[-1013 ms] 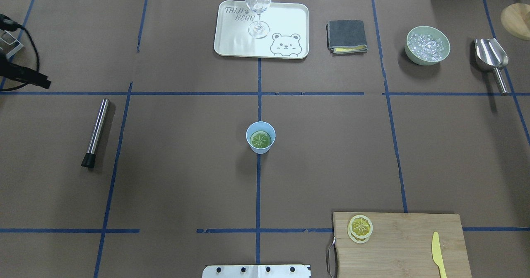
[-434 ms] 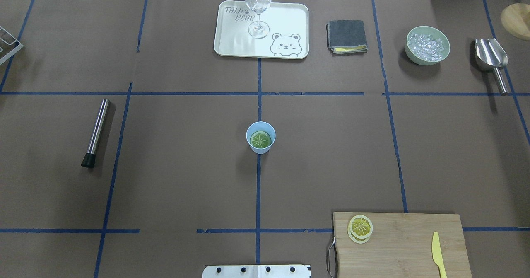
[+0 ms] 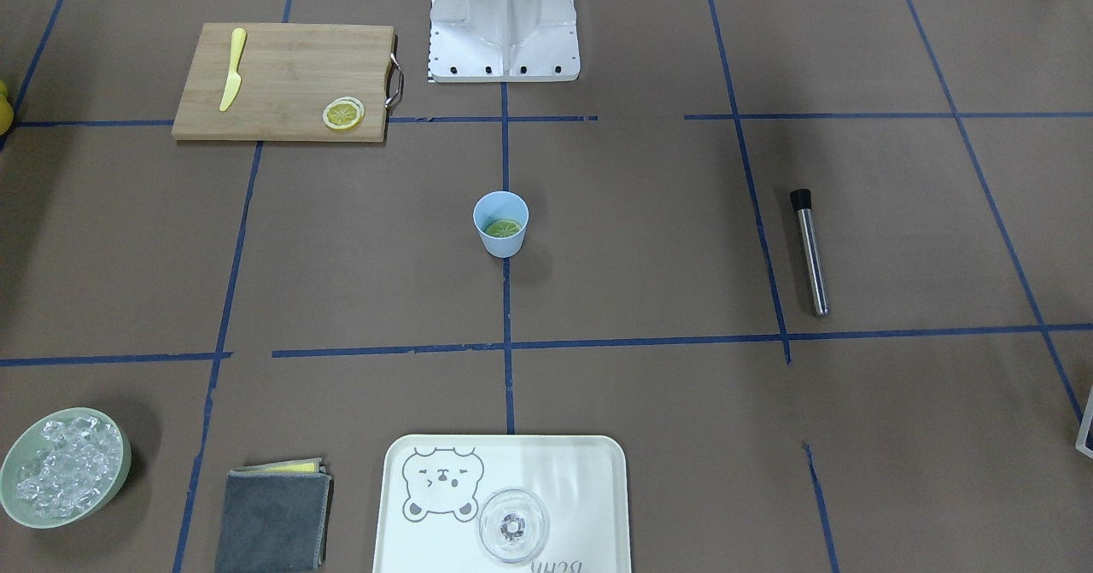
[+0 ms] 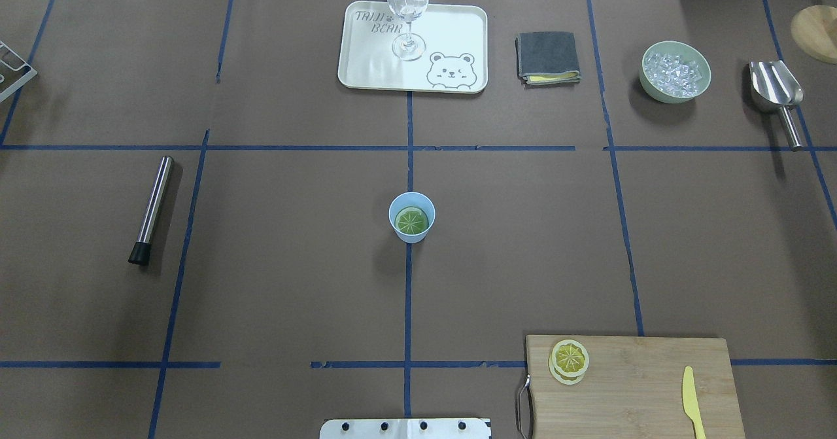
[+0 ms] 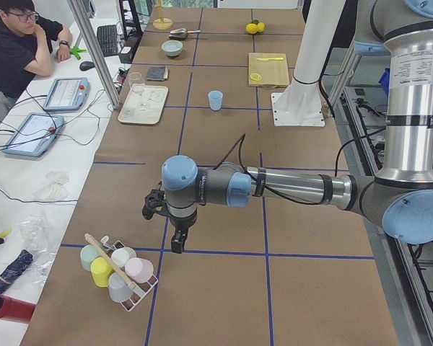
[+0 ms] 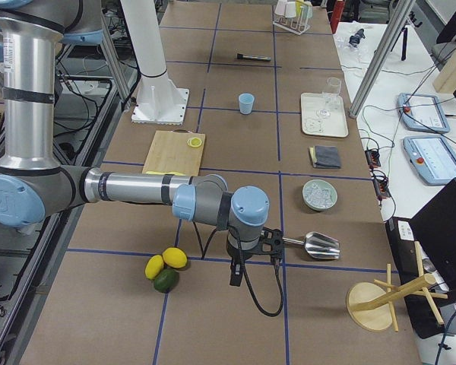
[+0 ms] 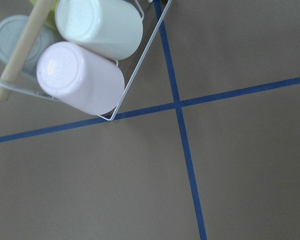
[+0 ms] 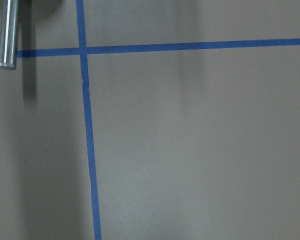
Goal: Squeeze lemon into cup
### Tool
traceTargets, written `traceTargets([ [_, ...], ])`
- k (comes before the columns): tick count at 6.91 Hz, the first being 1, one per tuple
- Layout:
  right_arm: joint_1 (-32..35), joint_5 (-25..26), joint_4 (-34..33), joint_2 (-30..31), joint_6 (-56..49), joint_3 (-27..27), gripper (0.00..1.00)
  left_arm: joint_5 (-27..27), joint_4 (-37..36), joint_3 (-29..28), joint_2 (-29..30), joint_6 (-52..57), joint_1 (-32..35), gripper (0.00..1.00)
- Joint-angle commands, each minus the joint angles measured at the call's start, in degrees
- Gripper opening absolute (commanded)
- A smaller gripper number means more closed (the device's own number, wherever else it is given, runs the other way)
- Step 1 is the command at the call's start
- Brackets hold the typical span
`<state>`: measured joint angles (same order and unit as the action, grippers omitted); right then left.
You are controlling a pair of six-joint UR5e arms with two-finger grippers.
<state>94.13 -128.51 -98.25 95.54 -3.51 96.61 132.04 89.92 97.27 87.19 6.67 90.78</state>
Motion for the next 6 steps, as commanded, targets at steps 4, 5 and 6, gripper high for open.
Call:
traceTargets([
  [4, 0.0, 0.2, 0.1, -0.3, -0.2, 0.3, 1.0, 0.2, 0.2, 2.0, -0.5, 0.0, 1.0, 1.0],
  [5, 0.0, 0.2, 0.0, -0.3, -0.1, 0.3, 1.0, 0.2, 0.2, 2.3, -0.4, 0.1, 1.0, 1.0],
  [6, 0.0, 0.2, 0.1, -0.3, 0.0, 0.2, 1.0, 0.2, 0.2, 2.8, -0.4, 0.0, 1.0, 1.0],
])
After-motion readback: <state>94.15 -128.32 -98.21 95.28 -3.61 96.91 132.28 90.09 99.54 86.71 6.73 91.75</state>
